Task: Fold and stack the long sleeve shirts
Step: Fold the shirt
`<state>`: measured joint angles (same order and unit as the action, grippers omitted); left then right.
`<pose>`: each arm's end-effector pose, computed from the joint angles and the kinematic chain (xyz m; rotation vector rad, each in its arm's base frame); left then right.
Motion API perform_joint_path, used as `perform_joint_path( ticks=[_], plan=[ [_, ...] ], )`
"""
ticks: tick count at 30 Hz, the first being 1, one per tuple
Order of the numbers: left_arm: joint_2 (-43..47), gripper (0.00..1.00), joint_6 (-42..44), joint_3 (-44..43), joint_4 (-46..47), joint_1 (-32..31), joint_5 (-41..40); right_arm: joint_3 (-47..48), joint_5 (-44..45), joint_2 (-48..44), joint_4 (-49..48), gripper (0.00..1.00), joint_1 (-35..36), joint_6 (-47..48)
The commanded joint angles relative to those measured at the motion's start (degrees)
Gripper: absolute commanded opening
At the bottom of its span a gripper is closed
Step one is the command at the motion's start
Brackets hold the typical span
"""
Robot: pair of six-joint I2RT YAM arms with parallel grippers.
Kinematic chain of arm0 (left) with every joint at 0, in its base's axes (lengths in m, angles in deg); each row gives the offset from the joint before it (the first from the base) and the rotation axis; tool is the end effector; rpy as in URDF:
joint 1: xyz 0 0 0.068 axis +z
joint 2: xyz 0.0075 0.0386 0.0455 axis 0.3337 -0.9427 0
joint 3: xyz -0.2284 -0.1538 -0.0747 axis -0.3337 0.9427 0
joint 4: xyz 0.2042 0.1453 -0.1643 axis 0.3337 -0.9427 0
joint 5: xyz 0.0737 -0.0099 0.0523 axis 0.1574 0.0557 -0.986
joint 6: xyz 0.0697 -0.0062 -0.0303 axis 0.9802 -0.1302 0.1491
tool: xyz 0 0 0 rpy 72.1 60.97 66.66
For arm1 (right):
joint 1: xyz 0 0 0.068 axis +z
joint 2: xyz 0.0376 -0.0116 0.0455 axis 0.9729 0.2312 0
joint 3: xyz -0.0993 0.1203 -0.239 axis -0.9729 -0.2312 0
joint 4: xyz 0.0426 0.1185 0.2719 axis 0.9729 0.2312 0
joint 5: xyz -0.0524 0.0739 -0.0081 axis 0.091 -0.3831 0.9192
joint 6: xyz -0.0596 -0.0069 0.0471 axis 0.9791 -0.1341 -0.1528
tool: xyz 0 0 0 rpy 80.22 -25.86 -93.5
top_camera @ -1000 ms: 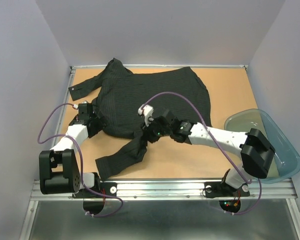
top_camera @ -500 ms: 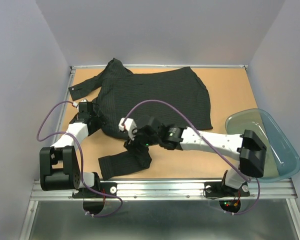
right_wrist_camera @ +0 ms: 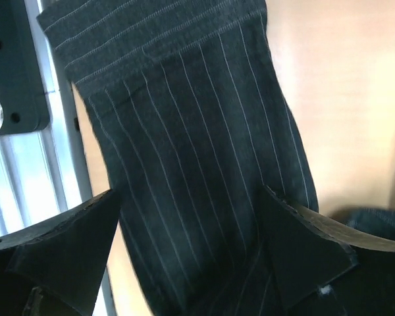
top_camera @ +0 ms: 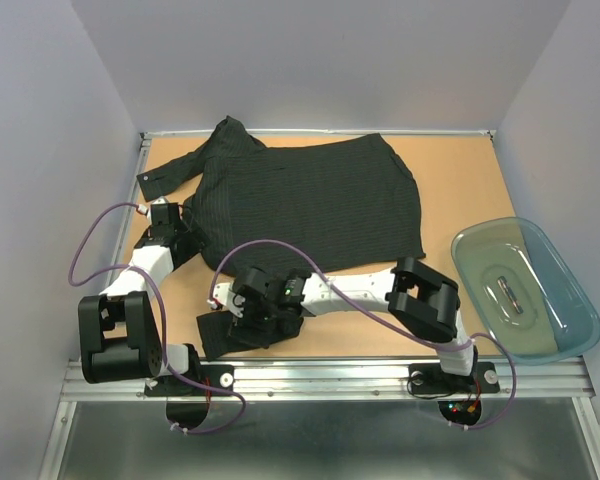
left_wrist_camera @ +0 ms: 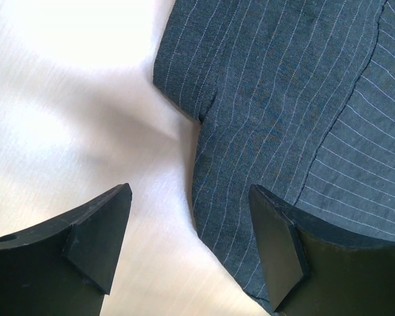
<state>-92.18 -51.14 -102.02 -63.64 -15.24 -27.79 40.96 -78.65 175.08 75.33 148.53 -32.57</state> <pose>0.3194 0.0249 0.1655 -0.6545 2.2559 -0.1801 0.1403 0.4706 0.1408 -1.7668 1.9116 0.6785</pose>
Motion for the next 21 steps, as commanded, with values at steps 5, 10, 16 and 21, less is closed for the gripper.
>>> perform_joint_path(
  ticks=[5, 10, 16, 21],
  plan=[
    [2.1, 0.84, 0.7, -0.1, 1.6, 0.4, -0.3, 4.9, 10.1, 3.6, -1.1, 0.91, 3.4, 5.3],
    [2.3, 0.84, 0.6, -0.1, 1.7, 0.5, -0.4, 3.1, 13.0, 4.8, -1.1, 0.78, 4.0, 6.4],
    [2.3, 0.84, 0.6, -0.2, 1.7, 0.5, -0.2, 1.1, 14.4, 5.1, -1.1, 0.36, 4.1, 5.6],
    [2.4, 0.84, 0.6, -0.3, 1.9, 0.6, -0.2, 1.6, 16.2, 2.9, -1.0, 0.01, 4.0, 5.2]
  ],
)
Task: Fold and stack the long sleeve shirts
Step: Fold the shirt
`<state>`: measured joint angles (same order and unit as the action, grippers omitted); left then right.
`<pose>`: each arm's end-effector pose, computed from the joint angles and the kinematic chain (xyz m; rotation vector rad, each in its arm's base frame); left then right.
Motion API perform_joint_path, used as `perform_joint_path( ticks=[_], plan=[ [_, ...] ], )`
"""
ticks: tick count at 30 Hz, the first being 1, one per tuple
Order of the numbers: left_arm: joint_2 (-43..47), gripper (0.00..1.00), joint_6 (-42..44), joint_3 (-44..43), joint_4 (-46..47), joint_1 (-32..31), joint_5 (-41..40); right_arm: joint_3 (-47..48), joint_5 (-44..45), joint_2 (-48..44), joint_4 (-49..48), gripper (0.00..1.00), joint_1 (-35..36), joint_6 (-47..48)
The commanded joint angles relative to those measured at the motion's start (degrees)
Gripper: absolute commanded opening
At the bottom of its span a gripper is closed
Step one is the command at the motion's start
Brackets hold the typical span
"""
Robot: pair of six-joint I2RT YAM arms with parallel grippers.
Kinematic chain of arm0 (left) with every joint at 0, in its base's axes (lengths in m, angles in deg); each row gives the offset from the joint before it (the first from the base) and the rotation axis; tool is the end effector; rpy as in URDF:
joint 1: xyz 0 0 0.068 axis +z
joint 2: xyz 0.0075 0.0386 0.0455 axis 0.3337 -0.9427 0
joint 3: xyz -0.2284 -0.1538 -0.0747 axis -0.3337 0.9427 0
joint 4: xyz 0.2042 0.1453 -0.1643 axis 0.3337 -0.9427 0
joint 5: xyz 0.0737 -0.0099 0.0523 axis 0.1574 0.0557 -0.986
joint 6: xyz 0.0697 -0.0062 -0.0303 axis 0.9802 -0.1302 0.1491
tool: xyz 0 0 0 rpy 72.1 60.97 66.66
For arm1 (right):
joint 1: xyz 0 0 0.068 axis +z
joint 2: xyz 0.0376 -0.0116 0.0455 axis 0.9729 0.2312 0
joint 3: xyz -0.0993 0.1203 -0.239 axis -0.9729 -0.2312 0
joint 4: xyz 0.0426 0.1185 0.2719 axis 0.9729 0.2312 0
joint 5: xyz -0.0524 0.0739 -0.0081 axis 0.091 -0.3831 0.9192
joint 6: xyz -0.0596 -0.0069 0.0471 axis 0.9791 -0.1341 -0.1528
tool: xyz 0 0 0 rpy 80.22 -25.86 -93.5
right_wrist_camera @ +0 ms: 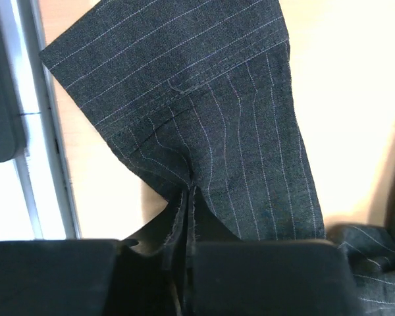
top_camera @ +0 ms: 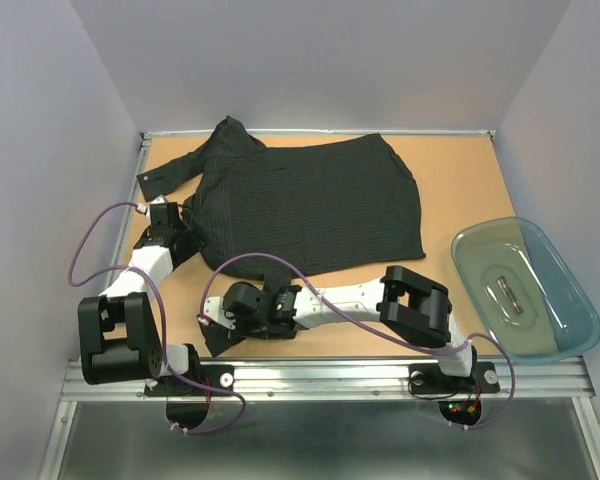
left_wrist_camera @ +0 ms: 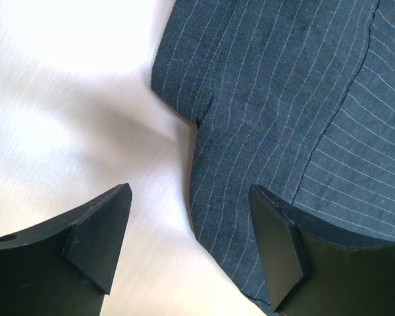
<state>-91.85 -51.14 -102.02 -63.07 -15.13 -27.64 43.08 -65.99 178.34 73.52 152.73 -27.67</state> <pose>0.3200 0.0254 0.1682 -0.6513 2.2408 -0.1853 0.1225 0.4896 0.1283 -1.7925 1.7834 0.4234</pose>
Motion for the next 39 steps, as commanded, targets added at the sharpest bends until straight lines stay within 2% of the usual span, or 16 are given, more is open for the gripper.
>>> perform_joint_path(
  ticks=[1, 8, 16, 28, 32, 33, 39],
  plan=[
    [2.2, 0.84, 0.6, -0.3, 1.3, 0.5, -0.4, 0.0, 3.6, -1.1, 0.8, 0.01, -0.2, 0.4],
    [2.6, 0.84, 0.6, -0.3, 1.4, 0.8, -0.1, 7.2, 7.3, -13.1, 1.4, 0.01, -0.9, -1.1],
    [2.9, 0.84, 0.4, -0.2, 1.6, 1.1, 0.4, 10.7, 14.2, -26.4, 1.2, 0.01, -1.4, -4.1],
    [3.0, 0.83, 0.5, -0.2, 1.8, 1.4, 0.6, 16.2, 8.9, -34.2, 0.0, 0.01, -1.4, -10.5],
    [3.0, 0.84, 0.7, 0.0, 1.7, 1.3, 0.6, 11.6, 11.5, -36.5, -0.4, 0.02, -1.4, -14.0],
    [3.0, 0.83, 0.7, 0.0, 1.8, 1.3, 0.6, 8.1, 11.9, -37.6, -0.4, 0.03, -1.4, -14.4],
    [2.2, 0.83, 0.7, 0.0, 1.7, 1.3, 0.6, -7.0, 11.9, -43.2, -0.5, 0.04, -1.4, -27.7]
  ],
)
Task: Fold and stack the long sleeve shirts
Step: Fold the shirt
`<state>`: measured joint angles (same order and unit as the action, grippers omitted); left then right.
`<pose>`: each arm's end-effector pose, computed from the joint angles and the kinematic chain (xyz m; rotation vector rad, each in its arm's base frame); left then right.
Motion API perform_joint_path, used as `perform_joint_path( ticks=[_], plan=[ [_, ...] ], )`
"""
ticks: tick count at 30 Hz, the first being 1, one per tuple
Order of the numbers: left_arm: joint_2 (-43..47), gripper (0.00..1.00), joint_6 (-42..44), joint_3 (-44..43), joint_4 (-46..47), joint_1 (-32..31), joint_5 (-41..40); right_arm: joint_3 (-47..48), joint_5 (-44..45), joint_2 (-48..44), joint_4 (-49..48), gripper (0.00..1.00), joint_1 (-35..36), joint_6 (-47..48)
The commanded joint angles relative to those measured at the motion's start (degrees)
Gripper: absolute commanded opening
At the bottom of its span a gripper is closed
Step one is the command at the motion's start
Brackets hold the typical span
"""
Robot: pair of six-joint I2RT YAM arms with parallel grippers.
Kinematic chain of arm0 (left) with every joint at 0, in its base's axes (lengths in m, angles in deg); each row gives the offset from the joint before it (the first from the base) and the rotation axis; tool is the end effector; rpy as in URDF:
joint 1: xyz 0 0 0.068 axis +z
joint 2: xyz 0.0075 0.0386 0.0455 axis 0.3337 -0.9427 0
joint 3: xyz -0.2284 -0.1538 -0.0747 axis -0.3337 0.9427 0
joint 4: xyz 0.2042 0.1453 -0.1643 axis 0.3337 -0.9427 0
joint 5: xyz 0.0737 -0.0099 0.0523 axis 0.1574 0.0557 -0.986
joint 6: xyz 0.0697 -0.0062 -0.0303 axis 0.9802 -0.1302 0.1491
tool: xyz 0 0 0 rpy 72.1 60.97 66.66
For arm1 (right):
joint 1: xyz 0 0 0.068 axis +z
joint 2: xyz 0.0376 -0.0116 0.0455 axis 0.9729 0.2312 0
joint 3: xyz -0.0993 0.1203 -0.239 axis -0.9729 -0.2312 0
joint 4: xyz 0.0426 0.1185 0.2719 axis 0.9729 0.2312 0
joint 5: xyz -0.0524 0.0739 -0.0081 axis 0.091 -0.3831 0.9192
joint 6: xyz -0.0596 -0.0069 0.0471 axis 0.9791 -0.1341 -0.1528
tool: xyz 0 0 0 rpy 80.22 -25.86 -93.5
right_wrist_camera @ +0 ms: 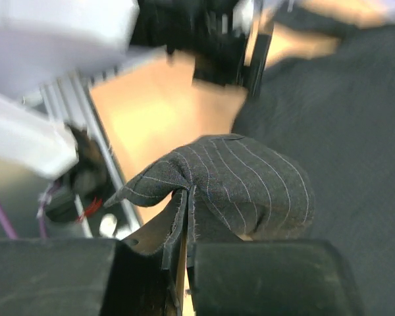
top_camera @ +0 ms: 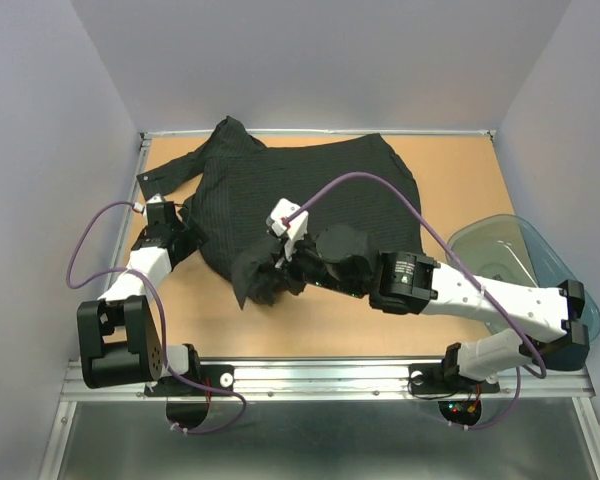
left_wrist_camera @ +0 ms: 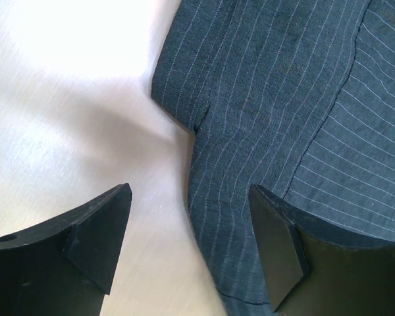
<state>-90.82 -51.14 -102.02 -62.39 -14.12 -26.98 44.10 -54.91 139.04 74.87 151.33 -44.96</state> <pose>0.3196 0.0303 0.1749 -0.6572 2.2086 -0.1953 0.1142 0.3655 0.4365 -0.9615 1.5924 0.7665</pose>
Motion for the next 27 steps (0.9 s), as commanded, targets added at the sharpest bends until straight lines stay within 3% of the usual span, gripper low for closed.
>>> perform_joint_path(
  ticks=[1, 7, 11, 18, 21, 23, 24, 27],
  plan=[
    [1.1, 0.84, 0.8, 0.0, 1.2, 0.3, 1.6, -12.6, 3.5, -5.4, -1.7, 0.04, 0.0, -12.2],
    [0.6, 0.84, 0.9, -0.1, 1.2, 0.3, 2.1, -28.6, 18.1, -12.1, -1.2, 0.04, -1.4, -28.9],
    [0.2, 0.84, 1.2, 0.0, 1.0, 0.3, 2.8, -36.6, 23.1, -16.6, 1.1, 0.03, -7.7, -39.1],
    [0.3, 0.84, 1.3, 0.1, 0.9, 0.3, 2.4, -34.8, 28.6, -20.7, 9.6, 0.07, -14.8, -38.9],
    [-0.1, 0.84, 1.3, 0.0, 0.9, 0.3, 2.4, -30.4, 29.8, -20.2, 11.2, 0.16, -15.1, -32.3],
    [-0.1, 0.83, 1.3, 0.0, 0.7, 0.3, 2.5, -28.3, 26.6, -18.3, 12.4, 0.32, -15.0, -30.6],
    [-0.1, 0.84, 1.5, 0.0, 0.7, 0.3, 2.5, -27.9, 24.9, -17.8, 13.5, 0.47, -15.0, -30.0],
    [-0.1, 0.84, 1.6, 0.0, 0.5, 0.3, 2.4, -27.3, 19.9, -15.8, 15.4, 0.66, -15.0, -30.1]
  ],
)
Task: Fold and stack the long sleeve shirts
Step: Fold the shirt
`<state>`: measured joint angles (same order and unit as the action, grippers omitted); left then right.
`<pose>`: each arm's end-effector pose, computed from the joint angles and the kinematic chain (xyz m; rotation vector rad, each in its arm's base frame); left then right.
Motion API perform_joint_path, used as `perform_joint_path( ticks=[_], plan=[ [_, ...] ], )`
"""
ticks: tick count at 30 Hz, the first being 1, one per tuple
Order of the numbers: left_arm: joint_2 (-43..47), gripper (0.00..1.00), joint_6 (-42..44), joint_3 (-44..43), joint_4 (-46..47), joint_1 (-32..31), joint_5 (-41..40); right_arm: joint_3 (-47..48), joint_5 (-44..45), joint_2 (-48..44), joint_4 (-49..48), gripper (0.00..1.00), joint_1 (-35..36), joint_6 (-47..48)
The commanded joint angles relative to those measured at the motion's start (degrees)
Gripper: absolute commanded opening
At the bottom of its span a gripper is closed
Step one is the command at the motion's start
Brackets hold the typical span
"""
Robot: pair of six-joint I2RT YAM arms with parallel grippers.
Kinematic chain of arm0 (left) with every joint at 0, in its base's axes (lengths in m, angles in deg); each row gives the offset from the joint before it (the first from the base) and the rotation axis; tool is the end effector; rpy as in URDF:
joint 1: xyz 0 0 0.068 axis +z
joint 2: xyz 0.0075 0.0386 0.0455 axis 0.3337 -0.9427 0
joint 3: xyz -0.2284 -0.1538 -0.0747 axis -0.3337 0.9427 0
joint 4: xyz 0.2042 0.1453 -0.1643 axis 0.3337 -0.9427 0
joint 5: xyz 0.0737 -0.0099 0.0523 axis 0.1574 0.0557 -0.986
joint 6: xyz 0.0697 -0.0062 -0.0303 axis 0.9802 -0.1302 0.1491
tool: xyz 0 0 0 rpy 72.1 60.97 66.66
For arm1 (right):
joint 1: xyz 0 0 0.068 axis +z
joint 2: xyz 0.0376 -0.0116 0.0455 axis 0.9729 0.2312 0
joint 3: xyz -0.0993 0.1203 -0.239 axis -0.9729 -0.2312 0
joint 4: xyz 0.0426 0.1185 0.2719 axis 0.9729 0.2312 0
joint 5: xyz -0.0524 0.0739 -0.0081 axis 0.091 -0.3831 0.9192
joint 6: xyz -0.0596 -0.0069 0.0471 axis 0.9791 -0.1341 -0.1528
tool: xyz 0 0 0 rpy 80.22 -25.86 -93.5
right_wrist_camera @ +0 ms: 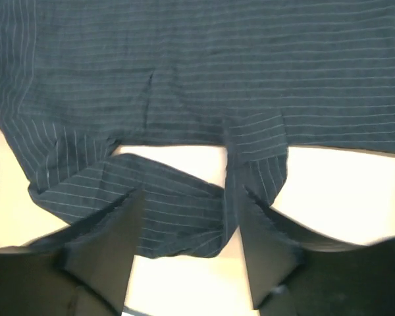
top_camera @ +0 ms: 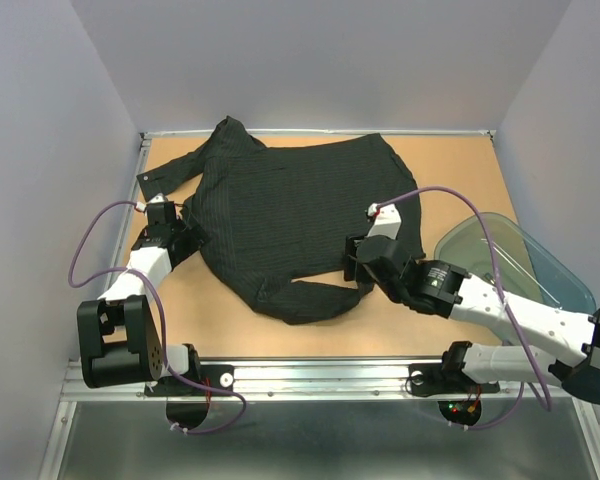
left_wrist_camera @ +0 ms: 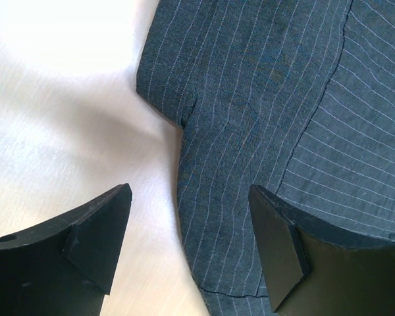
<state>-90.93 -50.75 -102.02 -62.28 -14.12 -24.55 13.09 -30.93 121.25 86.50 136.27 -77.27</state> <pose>0.3201 0.0276 0.1745 -0.6295 2.2201 -0.2402 0.1740 0.2215 0.2952 -0.1182 2.0981 0.2864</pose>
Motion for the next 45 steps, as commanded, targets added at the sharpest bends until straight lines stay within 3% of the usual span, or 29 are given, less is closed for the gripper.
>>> perform_joint_path(
  ticks=[1, 4, 10, 17, 20, 26, 30, 40, 45],
  plan=[
    [0.1, 0.83, 1.2, -0.1, 0.4, 0.3, 0.1, 4.0, -4.1, 2.2, 4.2, 0.73, 0.0, 2.0],
    [0.1, 0.84, 1.3, 0.1, 0.4, 0.2, 0.6, 5.6, -4.2, 3.4, 4.7, 0.77, -1.7, 2.4],
    [-1.3, 0.84, 1.7, 0.0, 0.6, -0.6, 3.1, 8.7, -11.7, 10.3, 4.3, 0.78, -14.4, 4.9],
    [-0.3, 0.84, 1.5, 0.2, 0.6, -3.0, 3.4, 10.0, -23.3, 20.0, -4.1, 0.78, -28.3, 5.5],
    [1.4, 0.84, 0.4, 0.0, 0.6, -4.5, 8.1, 10.4, -24.8, 23.1, -8.0, 0.75, -31.6, 3.7],
    [2.8, 0.83, -1.2, -4.7, 0.8, -10.9, 4.4, 10.2, -21.5, 28.8, -12.8, 0.73, -34.7, 2.0],
    [-3.6, 0.83, -3.1, -8.2, 2.6, -13.0, 3.5, 10.1, -21.1, 32.8, -16.3, 0.72, -37.6, 2.1],
    [-14.9, 0.83, -10.8, -8.1, 5.5, -11.9, 0.1, 11.6, -26.2, 42.2, -20.6, 0.72, -37.8, 7.5],
    [-15.2, 0.83, -12.2, -5.0, 6.2, -6.4, 1.9, 14.1, -28.0, 45.7, -21.4, 0.72, -37.8, 8.3]
  ],
)
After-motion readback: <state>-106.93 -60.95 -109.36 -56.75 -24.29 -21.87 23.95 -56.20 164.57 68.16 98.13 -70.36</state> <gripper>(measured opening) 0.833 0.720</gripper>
